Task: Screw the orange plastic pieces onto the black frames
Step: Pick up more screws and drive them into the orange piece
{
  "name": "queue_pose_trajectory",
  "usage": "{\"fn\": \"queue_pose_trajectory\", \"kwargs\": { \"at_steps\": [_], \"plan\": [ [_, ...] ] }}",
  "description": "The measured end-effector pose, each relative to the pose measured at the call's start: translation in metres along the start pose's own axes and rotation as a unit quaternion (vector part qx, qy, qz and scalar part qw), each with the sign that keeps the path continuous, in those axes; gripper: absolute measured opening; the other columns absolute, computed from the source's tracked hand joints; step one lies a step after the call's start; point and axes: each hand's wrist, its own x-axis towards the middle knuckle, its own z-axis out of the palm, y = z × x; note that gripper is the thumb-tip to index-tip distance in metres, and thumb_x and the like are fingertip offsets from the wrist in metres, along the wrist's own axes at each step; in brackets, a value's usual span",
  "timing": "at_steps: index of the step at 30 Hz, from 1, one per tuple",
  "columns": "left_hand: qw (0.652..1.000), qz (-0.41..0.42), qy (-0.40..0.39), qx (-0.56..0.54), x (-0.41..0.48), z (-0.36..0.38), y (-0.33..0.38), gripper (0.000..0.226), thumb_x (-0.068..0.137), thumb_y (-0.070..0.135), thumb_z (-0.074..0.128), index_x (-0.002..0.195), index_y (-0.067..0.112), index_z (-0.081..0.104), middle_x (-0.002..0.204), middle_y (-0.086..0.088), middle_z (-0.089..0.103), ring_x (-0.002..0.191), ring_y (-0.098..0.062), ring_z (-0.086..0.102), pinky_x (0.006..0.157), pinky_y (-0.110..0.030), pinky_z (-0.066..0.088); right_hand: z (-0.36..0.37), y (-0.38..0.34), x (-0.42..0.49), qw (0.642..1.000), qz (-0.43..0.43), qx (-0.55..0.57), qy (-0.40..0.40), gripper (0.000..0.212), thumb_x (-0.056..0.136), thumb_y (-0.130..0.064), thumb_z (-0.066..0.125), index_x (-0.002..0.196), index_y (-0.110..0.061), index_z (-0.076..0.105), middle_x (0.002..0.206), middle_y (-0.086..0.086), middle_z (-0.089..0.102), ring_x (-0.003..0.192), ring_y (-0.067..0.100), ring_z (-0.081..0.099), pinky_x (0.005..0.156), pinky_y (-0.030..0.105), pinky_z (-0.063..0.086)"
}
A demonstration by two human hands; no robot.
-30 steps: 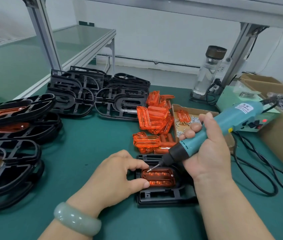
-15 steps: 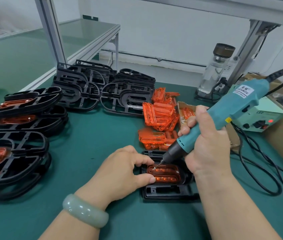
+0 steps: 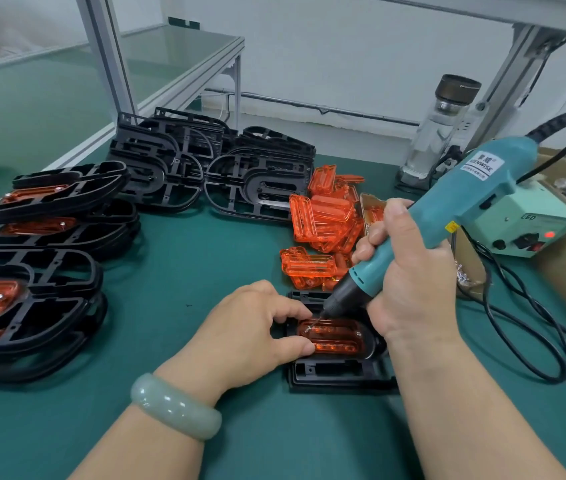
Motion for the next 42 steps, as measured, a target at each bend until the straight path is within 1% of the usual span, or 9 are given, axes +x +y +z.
{"fn": "queue_pose_trajectory", "kwargs": {
  "at_steps": [4,8,12,20,25,32,35,38,42],
  "plan": [
    [1.0,0.003,0.003,0.002,-0.001,0.0,0.0,0.039,0.07,0.049,0.075,0.107,0.048,0.065,0.088,0.014,0.05,0.088,-0.003,0.05,0.085,-0.026,0.044,0.003,-0.002,-0.001,0.999,-0.01,-0.026,-0.029,0.007,0.083,-0.024,0.063,0.079,-0.025,0.058,0.057,-0.003,0.05,0.047,0.013,0.047,0.05,0.026,0.04],
    [1.0,0.016,-0.005,0.013,-0.001,0.0,0.0,0.039,0.073,0.051,0.071,0.111,0.05,0.062,0.088,0.013,0.047,0.084,0.0,0.045,0.077,-0.022,0.04,0.008,-0.004,-0.003,0.995,-0.023,-0.05,-0.088,0.005,0.085,-0.022,0.061,0.086,-0.019,0.056,0.059,-0.003,0.05,0.048,0.015,0.047,0.05,0.028,0.039],
    [1.0,0.01,-0.01,0.02,0.0,0.001,0.002,0.043,0.072,0.054,0.07,0.114,0.049,0.062,0.086,0.013,0.045,0.084,-0.003,0.042,0.079,-0.024,0.041,0.011,-0.006,-0.005,0.988,-0.025,-0.054,-0.141,0.009,0.085,-0.02,0.06,0.092,-0.018,0.055,0.064,-0.003,0.051,0.047,0.015,0.047,0.05,0.026,0.041],
    [1.0,0.002,-0.006,0.028,0.001,0.002,0.002,0.041,0.072,0.055,0.07,0.112,0.046,0.063,0.087,0.013,0.046,0.087,-0.005,0.044,0.08,-0.027,0.043,0.009,-0.003,-0.006,0.985,-0.01,-0.036,-0.169,0.012,0.084,-0.009,0.055,0.084,-0.021,0.057,0.056,-0.003,0.047,0.043,0.014,0.043,0.051,0.027,0.039],
    [1.0,0.0,-0.014,0.026,0.001,0.0,0.002,0.043,0.068,0.058,0.071,0.109,0.047,0.065,0.086,0.013,0.047,0.087,-0.004,0.045,0.08,-0.027,0.044,0.008,-0.001,-0.006,0.976,-0.024,-0.043,-0.21,0.015,0.081,-0.011,0.062,0.092,-0.021,0.061,0.056,-0.005,0.05,0.043,0.013,0.045,0.052,0.026,0.04],
    [0.998,0.001,-0.037,0.054,0.003,-0.003,0.006,0.042,0.071,0.057,0.07,0.111,0.05,0.061,0.088,0.013,0.046,0.089,-0.007,0.043,0.082,-0.028,0.044,0.003,0.001,0.0,0.984,0.0,-0.015,-0.175,0.016,0.084,-0.008,0.053,0.097,-0.016,0.058,0.055,-0.004,0.045,0.042,0.012,0.043,0.051,0.026,0.038],
    [0.995,0.01,-0.067,0.069,0.003,-0.003,0.006,0.044,0.078,0.056,0.065,0.12,0.054,0.054,0.094,0.012,0.044,0.099,-0.01,0.041,0.09,-0.03,0.041,0.003,0.002,-0.001,0.983,-0.004,-0.015,-0.182,0.018,0.084,-0.008,0.053,0.1,-0.015,0.058,0.056,-0.004,0.045,0.042,0.012,0.043,0.05,0.025,0.039],
    [0.994,0.004,-0.081,0.075,0.005,-0.004,0.007,0.044,0.079,0.055,0.064,0.122,0.052,0.054,0.097,0.012,0.044,0.105,-0.011,0.04,0.094,-0.032,0.04,0.003,0.003,0.0,0.982,-0.002,-0.008,-0.186,0.015,0.084,-0.007,0.051,0.095,-0.016,0.057,0.055,-0.004,0.046,0.041,0.012,0.043,0.05,0.025,0.038],
    [0.993,0.004,-0.081,0.088,0.007,-0.003,0.009,0.044,0.079,0.054,0.065,0.122,0.051,0.055,0.098,0.009,0.047,0.104,-0.013,0.041,0.093,-0.035,0.041,-0.001,0.004,-0.002,0.985,-0.006,0.008,-0.171,0.014,0.082,-0.005,0.05,0.084,-0.018,0.054,0.053,-0.004,0.044,0.039,0.012,0.041,0.05,0.027,0.034]
  ]
}}
